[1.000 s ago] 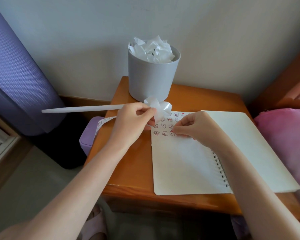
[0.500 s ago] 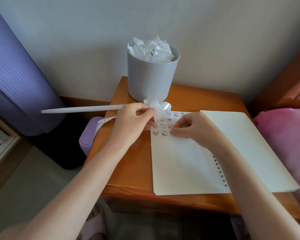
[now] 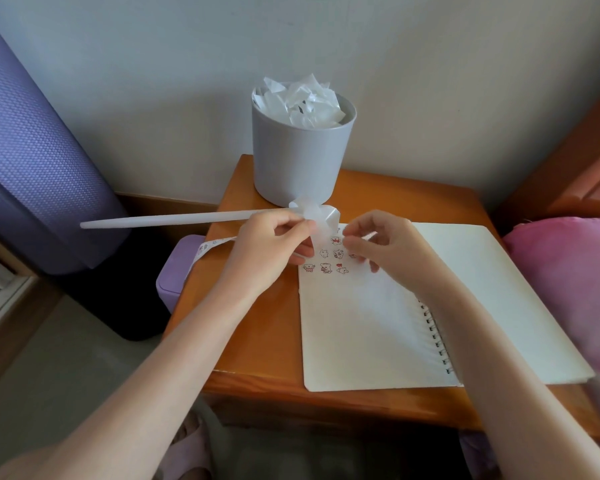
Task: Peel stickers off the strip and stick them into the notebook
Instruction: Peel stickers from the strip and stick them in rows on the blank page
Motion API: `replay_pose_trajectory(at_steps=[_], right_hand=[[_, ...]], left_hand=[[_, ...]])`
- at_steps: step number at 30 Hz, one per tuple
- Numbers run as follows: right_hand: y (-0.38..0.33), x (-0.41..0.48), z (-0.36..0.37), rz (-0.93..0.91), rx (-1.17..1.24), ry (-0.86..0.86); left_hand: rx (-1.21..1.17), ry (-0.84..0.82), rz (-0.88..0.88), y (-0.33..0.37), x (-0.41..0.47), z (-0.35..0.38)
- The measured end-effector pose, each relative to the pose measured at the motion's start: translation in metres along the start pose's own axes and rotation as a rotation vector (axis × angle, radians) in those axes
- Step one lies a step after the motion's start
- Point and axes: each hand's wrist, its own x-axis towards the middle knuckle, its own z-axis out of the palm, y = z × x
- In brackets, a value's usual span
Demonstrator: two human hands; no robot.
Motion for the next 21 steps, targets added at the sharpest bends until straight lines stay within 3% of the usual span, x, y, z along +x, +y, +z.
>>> replay_pose_trajectory(at_steps=[8, 21], right_hand=[[-0.012, -0.004, 0.005, -0.150, 0.104, -0.029], [-0.013, -0.004, 0.006, -0.162, 0.172, -0.010]], left_hand=[[-0.067, 0.004, -0.002, 0.002, -0.001, -0.001], [-0.076, -0.010, -0.016, 0.004, -0.002, 0.000]])
